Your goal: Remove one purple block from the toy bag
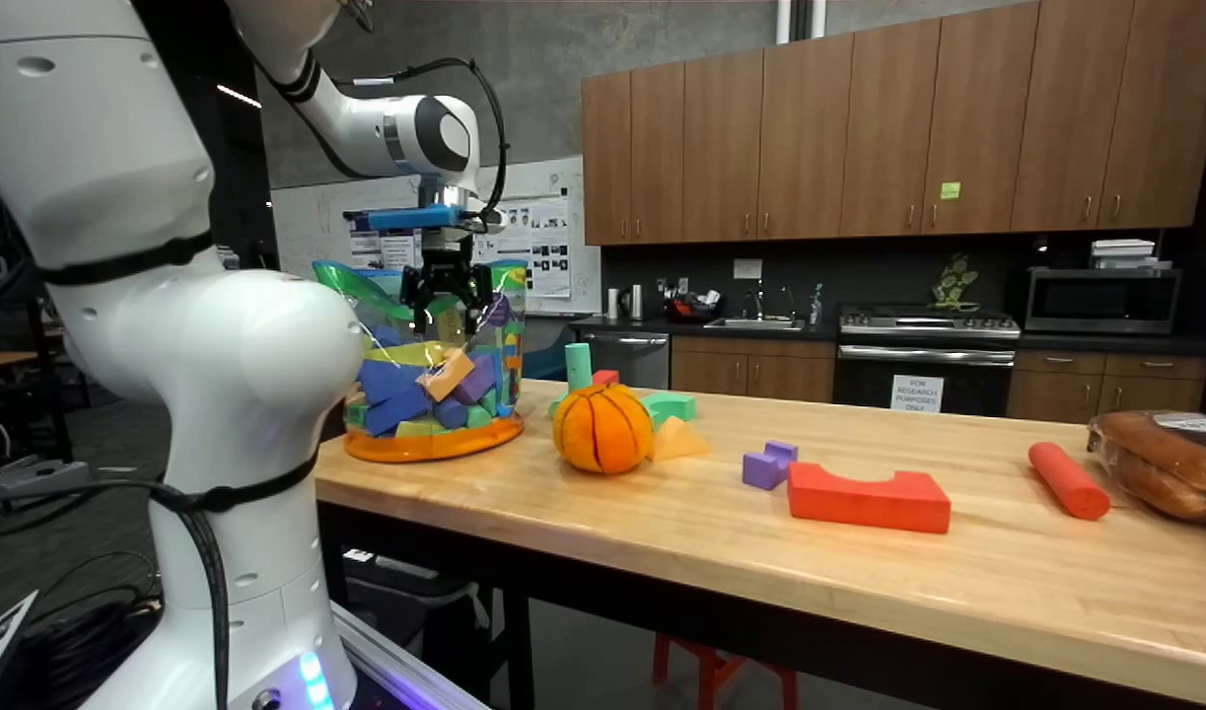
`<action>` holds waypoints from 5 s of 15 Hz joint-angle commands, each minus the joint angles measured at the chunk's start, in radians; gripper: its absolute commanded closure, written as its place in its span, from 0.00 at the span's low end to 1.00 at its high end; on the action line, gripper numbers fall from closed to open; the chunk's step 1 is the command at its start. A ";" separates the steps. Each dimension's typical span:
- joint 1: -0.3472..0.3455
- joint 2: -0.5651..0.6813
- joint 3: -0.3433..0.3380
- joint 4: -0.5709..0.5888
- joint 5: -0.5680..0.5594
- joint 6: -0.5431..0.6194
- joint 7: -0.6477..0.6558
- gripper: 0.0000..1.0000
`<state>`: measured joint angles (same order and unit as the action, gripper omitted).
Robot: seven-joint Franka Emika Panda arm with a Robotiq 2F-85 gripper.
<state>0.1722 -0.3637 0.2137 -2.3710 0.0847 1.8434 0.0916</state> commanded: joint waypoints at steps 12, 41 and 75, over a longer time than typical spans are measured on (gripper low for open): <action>0.012 -0.102 0.050 0.043 -0.124 -0.308 0.110 0.00; 0.000 0.280 0.482 0.623 -0.783 -0.401 0.469 0.00; 0.115 0.302 0.098 0.194 -0.414 0.297 0.737 0.00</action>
<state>0.2901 -0.0426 0.3081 -2.1508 -0.3033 2.1220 0.7983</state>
